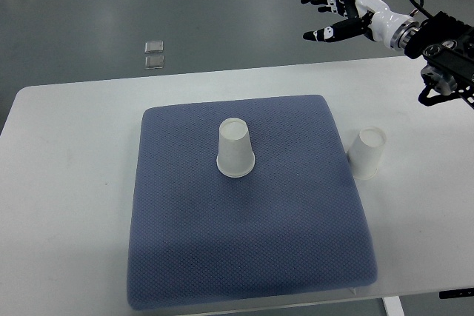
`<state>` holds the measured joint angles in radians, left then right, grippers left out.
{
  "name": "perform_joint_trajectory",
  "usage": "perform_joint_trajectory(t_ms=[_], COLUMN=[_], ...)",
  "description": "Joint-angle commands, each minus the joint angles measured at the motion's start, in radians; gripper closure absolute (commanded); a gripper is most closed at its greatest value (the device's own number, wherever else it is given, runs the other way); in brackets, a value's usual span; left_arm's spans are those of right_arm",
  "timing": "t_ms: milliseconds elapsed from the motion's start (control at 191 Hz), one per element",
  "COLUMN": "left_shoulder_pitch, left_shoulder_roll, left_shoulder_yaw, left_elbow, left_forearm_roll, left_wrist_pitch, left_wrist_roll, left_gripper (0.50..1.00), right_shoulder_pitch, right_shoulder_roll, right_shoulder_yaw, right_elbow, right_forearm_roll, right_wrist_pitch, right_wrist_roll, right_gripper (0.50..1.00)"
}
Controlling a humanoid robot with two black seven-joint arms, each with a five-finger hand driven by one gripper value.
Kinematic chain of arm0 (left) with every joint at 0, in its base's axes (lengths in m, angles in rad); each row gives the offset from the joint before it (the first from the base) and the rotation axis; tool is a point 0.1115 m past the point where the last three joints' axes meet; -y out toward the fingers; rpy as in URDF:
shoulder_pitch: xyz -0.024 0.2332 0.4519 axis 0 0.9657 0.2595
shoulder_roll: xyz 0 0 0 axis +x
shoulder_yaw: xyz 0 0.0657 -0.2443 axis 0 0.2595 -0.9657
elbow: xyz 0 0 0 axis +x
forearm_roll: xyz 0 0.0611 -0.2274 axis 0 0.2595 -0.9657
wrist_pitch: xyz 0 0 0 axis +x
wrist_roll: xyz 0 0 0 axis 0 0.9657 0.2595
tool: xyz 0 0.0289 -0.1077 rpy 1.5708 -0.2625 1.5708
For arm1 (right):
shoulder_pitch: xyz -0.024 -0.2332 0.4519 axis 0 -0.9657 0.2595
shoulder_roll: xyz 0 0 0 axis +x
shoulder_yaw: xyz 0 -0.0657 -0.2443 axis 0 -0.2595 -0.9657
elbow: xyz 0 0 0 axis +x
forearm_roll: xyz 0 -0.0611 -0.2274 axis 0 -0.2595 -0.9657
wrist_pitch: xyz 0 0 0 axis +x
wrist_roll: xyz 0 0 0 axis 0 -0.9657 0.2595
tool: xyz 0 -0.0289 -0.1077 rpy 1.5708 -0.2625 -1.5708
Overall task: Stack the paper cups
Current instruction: 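Swing the right hand over and lower it toward the second white cup, then close the right hand fingers around the second white paper cup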
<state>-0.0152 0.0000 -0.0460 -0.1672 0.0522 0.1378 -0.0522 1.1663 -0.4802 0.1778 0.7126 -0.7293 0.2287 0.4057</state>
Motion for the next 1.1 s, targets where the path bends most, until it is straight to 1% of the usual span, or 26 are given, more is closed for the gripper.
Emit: perform_joint_trajectory(t_ms=[0, 131, 261, 350, 450, 523, 664, 701, 789, 800, 868, 920, 988, 1093], left_shoulder_pitch=[0.0, 0.0, 0.0, 0.0, 0.0, 0.0, 0.0, 0.0, 0.0, 0.0, 0.0, 0.0, 0.0, 0.0], left_shoulder_roll=[0.0, 0.0, 0.0, 0.0, 0.0, 0.0, 0.0, 0.0, 0.0, 0.0, 0.0, 0.0, 0.0, 0.0], left_shoulder_yaw=[0.0, 0.0, 0.0, 0.0, 0.0, 0.0, 0.0, 0.0, 0.0, 0.0, 0.0, 0.0, 0.0, 0.0], left_elbow=[0.0, 0.0, 0.0, 0.0, 0.0, 0.0, 0.0, 0.0, 0.0, 0.0, 0.0, 0.0, 0.0, 0.0], left_forearm_roll=[0.0, 0.0, 0.0, 0.0, 0.0, 0.0, 0.0, 0.0, 0.0, 0.0, 0.0, 0.0, 0.0, 0.0], left_wrist_pitch=[0.0, 0.0, 0.0, 0.0, -0.001, -0.001, 0.0, 0.0, 0.0, 0.0, 0.0, 0.0, 0.0, 0.0], left_wrist_roll=[0.0, 0.0, 0.0, 0.0, 0.0, 0.0, 0.0, 0.0, 0.0, 0.0, 0.0, 0.0, 0.0, 0.0], left_gripper=[0.5, 0.5, 0.5, 0.5, 0.5, 0.5, 0.5, 0.5, 0.5, 0.5, 0.5, 0.5, 0.5, 0.5], right_shoulder_pitch=[0.032, 0.075, 0.108, 0.115, 0.124, 0.134, 0.138, 0.136, 0.121, 0.121, 0.108, 0.108, 0.108, 0.108], right_shoulder_roll=[-0.06, -0.107, -0.146, -0.189, -0.225, -0.239, -0.25, -0.247, -0.235, -0.235, -0.227, -0.222, -0.222, -0.233], right_shoulder_yaw=[-0.008, -0.008, -0.014, -0.049, -0.104, -0.138, -0.185, -0.192, -0.244, -0.244, -0.3, -0.325, -0.343, -0.348], right_elbow=[0.059, 0.097, 0.137, 0.199, 0.265, 0.286, 0.291, 0.292, 0.291, 0.291, 0.291, 0.291, 0.291, 0.292], right_forearm_roll=[-0.172, -0.344, -0.504, -0.607, -0.685, -0.703, -0.729, -0.742, -0.786, -0.786, -0.799, -0.799, -0.799, -0.789], right_wrist_pitch=[0.083, 0.162, 0.244, 0.267, 0.268, 0.268, 0.251, 0.235, 0.141, 0.141, 0.072, 0.038, 0.021, 0.023], right_wrist_roll=[0.001, 0.002, 0.047, 0.061, 0.071, 0.07, 0.071, 0.071, 0.07, 0.07, 0.07, 0.07, 0.07, 0.07], right_gripper=[0.587, 0.587, 0.587, 0.587, 0.587, 0.587, 0.587, 0.587, 0.587, 0.587, 0.589, 0.587, 0.587, 0.587])
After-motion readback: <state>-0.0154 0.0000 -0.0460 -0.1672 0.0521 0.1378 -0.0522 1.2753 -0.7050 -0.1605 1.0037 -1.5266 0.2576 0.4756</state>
